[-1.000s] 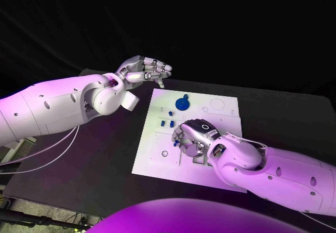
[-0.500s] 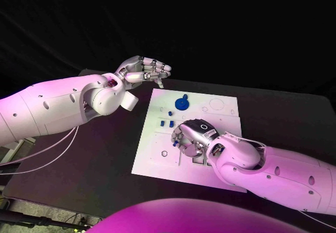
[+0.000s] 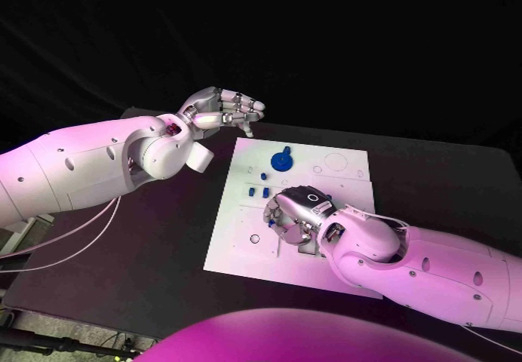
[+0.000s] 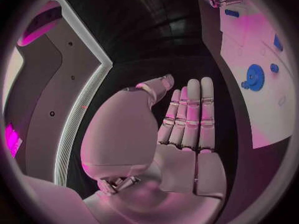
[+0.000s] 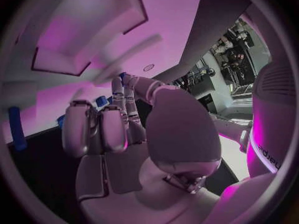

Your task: Assemble the parts on the task board

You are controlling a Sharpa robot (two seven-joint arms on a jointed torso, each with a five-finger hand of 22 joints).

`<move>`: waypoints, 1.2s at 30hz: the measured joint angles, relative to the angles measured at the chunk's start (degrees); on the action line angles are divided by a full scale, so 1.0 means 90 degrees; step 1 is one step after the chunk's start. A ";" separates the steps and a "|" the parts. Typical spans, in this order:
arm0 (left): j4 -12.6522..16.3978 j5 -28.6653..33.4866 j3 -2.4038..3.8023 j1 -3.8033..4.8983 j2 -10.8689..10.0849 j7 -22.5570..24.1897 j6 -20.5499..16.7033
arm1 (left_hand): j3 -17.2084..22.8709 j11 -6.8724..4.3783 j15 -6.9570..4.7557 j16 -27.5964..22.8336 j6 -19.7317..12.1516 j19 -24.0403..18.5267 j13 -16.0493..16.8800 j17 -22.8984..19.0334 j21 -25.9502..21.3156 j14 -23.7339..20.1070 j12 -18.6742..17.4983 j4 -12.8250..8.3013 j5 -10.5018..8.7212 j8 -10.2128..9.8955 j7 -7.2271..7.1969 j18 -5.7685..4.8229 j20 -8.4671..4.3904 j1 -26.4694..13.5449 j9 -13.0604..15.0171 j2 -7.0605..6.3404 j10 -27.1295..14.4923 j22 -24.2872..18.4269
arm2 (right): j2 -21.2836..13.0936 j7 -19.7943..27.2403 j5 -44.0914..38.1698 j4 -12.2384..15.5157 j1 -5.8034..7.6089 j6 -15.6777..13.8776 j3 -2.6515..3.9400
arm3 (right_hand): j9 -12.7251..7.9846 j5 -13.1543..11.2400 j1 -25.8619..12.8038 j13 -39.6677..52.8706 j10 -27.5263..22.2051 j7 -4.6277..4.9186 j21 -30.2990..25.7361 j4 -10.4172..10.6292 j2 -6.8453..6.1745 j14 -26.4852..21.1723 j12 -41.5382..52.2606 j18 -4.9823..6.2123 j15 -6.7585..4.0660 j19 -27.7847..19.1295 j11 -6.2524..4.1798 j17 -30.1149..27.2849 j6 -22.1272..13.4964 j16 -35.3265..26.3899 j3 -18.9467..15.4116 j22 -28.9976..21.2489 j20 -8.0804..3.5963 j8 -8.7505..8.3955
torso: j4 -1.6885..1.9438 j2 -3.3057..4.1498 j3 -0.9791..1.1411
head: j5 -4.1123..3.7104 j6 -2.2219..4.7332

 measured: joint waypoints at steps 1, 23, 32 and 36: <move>0.0001 0.0000 0.0000 0.0000 0.0000 -0.0001 0.0000 | 0.0000 0.0000 0.0000 0.0000 0.0000 0.0000 0.0000 0.0000 0.0000 0.0000 0.0000 0.0000 0.0000 0.0000 0.0000 0.0000 0.0000 0.0000 0.0000 0.0000 0.0000 0.0000 | -0.0002 0.0000 0.0000 -0.0001 0.0000 0.0000 0.0000 | 0.0012 0.0038 -0.0058 0.0008 0.0009 0.0010 -0.0010 0.0002 -0.0010 0.0000 -0.0032 0.0000 0.0000 0.0000 -0.0007 -0.0008 -0.0060 -0.0010 -0.0016 0.0000 0.0000 -0.0001 | 0.0000 -0.0001 0.0000 | 0.0000 0.0000; -0.0017 0.0000 0.0000 0.0000 -0.0010 -0.0017 0.0007 | 0.0000 0.0024 0.0000 0.0000 0.0000 0.0000 0.0000 0.0000 -0.0038 0.0000 0.0000 0.0000 0.0000 0.0000 0.0000 0.0000 0.0000 0.0000 0.0000 0.0000 -0.0024 -0.0016 | -0.1147 0.0011 0.0176 0.0923 0.0296 -0.0442 0.0062 | -0.0207 0.0269 -0.0396 -0.0295 -0.1136 0.0262 -0.0639 0.0056 -0.0457 0.0032 -0.0274 0.0001 0.0217 -0.0263 0.0241 -0.0174 -0.0896 -0.0047 -0.0718 -0.0002 0.0263 -0.0593 | -0.0005 -0.0016 0.0003 | -0.0074 0.0000; -0.0020 0.0000 0.0000 -0.0001 -0.0027 -0.0018 0.0010 | -0.0001 0.0024 0.0000 0.0000 0.0000 0.0000 0.0000 0.0000 -0.0038 0.0000 0.0016 0.0001 0.0000 0.0000 0.0000 0.0000 0.0000 -0.0001 0.0000 0.0001 -0.0024 -0.0016 | -0.1854 0.0051 0.0813 0.0927 0.0782 -0.0383 0.0147 | -0.0285 0.0175 -0.0254 -0.0339 -0.1338 0.0251 -0.0769 0.0148 -0.0418 0.0008 -0.0230 0.0001 0.0240 -0.0263 0.0251 -0.0187 -0.0979 -0.0047 -0.1264 -0.0002 0.0263 -0.0733 | -0.0031 -0.0025 0.0001 | -0.0195 0.0069; -0.0018 0.0000 0.0000 -0.0001 -0.0017 -0.0003 0.0004 | -0.0036 0.0024 0.0000 0.0000 0.0000 0.0000 0.0000 0.0000 -0.0038 0.0000 0.0031 0.0002 0.0000 0.0000 0.0000 0.0000 0.0000 -0.0026 0.0000 0.0026 -0.0024 -0.0023 | -0.1931 0.0123 0.1042 0.0647 0.0867 -0.0315 0.0152 | -0.0384 0.0117 0.0162 -0.0339 -0.1526 0.0240 -0.0965 0.0321 -0.0201 0.0009 -0.0084 0.0001 0.0240 -0.0286 0.0262 -0.0268 -0.1034 -0.0081 -0.2270 -0.0003 0.0286 -0.0852 | -0.0043 -0.0037 -0.0007 | -0.0226 0.0114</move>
